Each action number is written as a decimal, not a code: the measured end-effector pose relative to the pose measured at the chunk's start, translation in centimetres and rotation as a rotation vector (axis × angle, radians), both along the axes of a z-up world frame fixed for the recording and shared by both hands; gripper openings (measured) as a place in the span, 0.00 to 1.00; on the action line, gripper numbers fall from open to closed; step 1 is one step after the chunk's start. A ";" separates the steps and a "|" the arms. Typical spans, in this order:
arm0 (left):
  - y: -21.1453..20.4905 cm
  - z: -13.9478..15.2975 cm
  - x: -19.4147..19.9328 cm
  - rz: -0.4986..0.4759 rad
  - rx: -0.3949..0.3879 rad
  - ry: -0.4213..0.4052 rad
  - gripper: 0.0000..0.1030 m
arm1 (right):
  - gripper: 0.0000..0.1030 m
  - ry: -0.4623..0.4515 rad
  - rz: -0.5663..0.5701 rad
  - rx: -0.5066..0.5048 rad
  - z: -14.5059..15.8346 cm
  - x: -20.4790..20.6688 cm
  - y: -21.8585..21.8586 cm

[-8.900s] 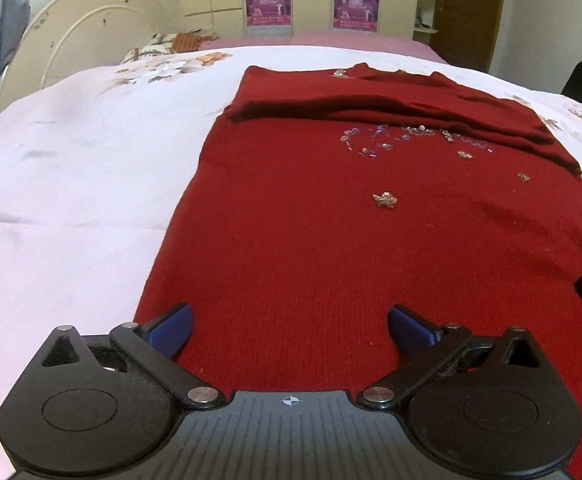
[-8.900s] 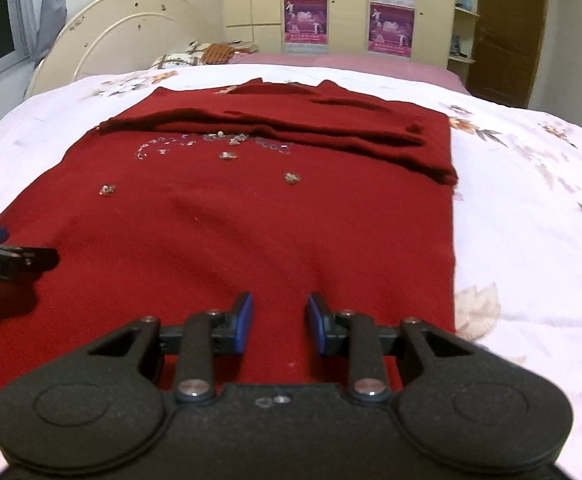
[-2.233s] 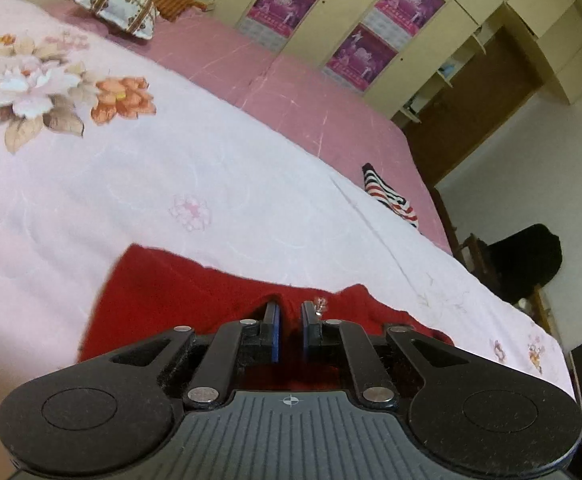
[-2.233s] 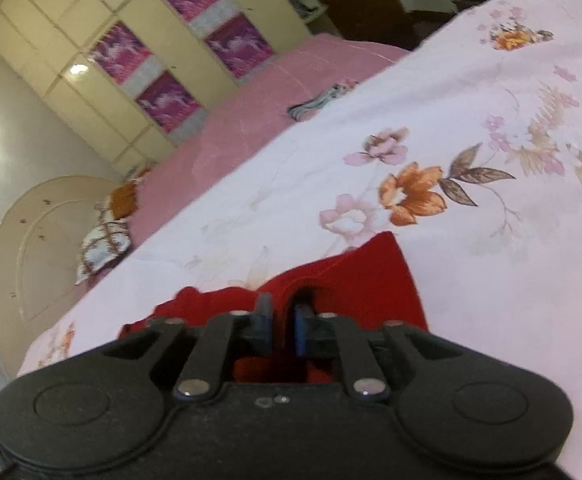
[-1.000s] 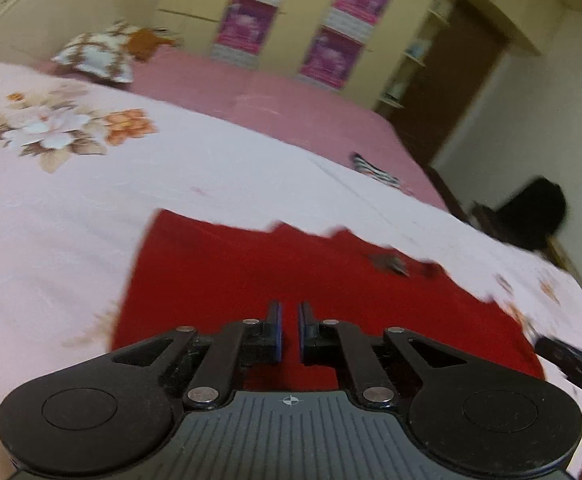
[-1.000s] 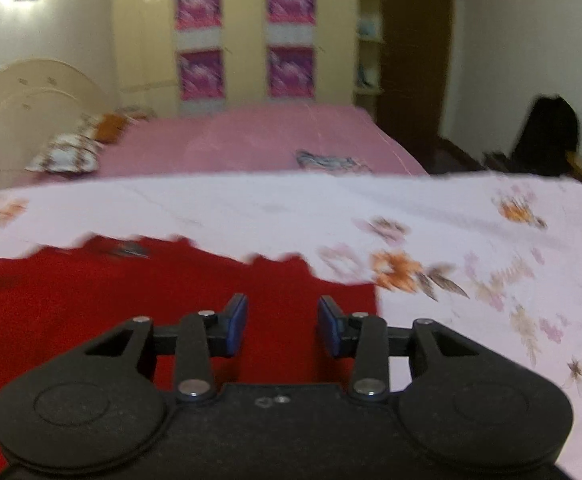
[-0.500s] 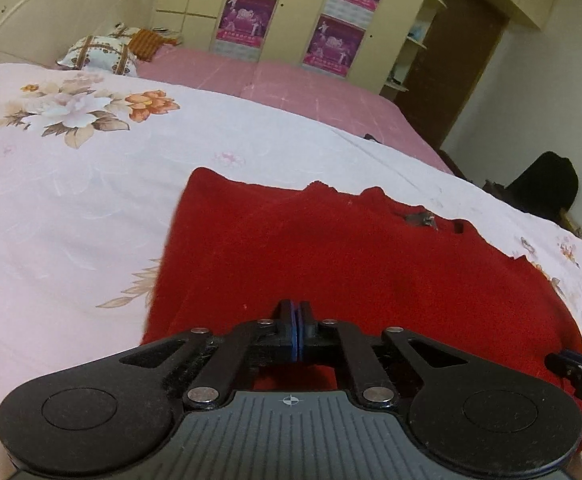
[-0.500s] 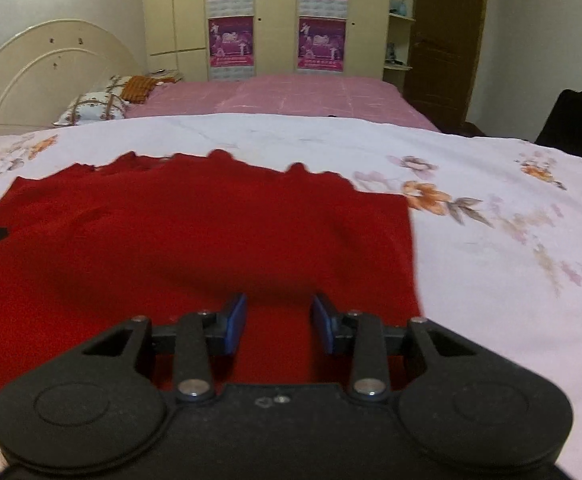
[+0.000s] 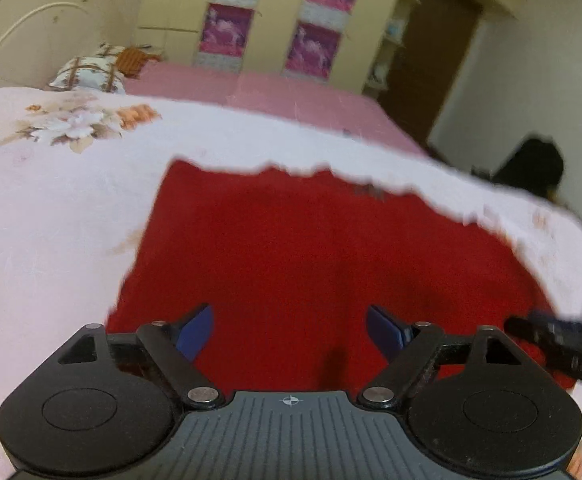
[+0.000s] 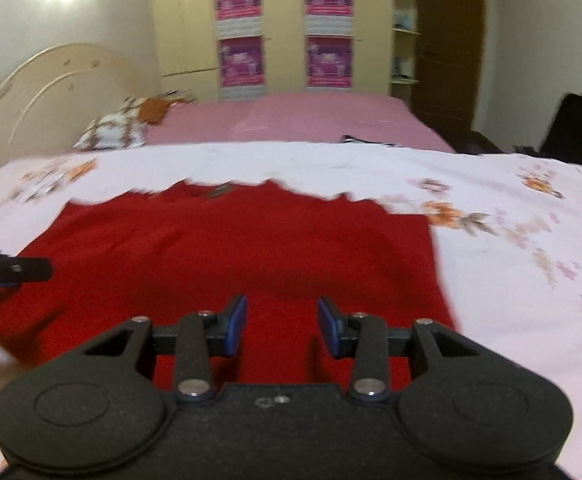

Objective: Fold small clothes

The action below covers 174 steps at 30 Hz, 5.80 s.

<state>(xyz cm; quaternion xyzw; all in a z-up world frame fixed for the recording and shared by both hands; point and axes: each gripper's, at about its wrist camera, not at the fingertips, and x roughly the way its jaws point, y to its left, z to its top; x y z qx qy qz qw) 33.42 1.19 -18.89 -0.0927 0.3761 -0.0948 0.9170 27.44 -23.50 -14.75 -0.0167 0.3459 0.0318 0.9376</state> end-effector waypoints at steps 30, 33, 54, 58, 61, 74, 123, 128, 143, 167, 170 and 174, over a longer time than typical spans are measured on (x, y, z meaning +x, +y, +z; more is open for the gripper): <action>0.5 2.1 -1.8 -0.002 0.103 -0.008 0.80 | 0.42 0.017 -0.085 -0.051 -0.2 -2.6 -2.8; -0.3 2.9 -1.2 -0.015 0.109 -0.027 0.80 | 0.42 -0.005 -0.059 -0.040 0.5 -2.0 -1.8; -1.2 -1.2 6.9 0.069 0.142 -0.008 0.87 | 0.45 0.008 0.037 -0.122 -3.9 7.1 1.5; -1.6 -0.7 6.9 0.095 0.147 0.008 0.87 | 0.45 -0.013 0.064 -0.122 -4.1 6.5 0.9; -2.2 0.1 6.3 0.102 0.160 0.019 0.88 | 0.47 -0.006 0.068 -0.109 -3.7 6.5 1.0; -1.1 1.5 0.8 0.090 0.105 0.077 1.00 | 0.48 0.004 0.059 0.031 -1.0 3.4 1.6; 6.4 -5.3 1.2 0.350 -0.610 0.086 0.51 | 0.50 -0.008 0.003 -0.008 -1.4 2.1 5.7; 7.1 -6.3 1.8 0.379 -0.626 0.103 0.25 | 0.50 -0.047 -0.001 -0.038 -1.1 4.7 6.1; 1.8 1.4 2.3 0.070 -0.429 -0.131 0.10 | 0.51 -0.054 0.014 -0.143 -5.0 5.0 6.7; -16.1 7.4 -0.3 -0.379 -0.216 -0.058 0.95 | 0.49 -0.035 -0.294 0.286 1.0 -3.6 -12.6; -13.7 7.9 1.0 -0.299 -0.235 -0.038 0.95 | 0.51 -0.045 -0.294 0.289 1.9 -3.4 -12.7; -10.3 6.6 4.3 -0.140 -0.164 -0.016 0.95 | 0.53 -0.036 -0.259 0.323 2.3 -3.2 -12.1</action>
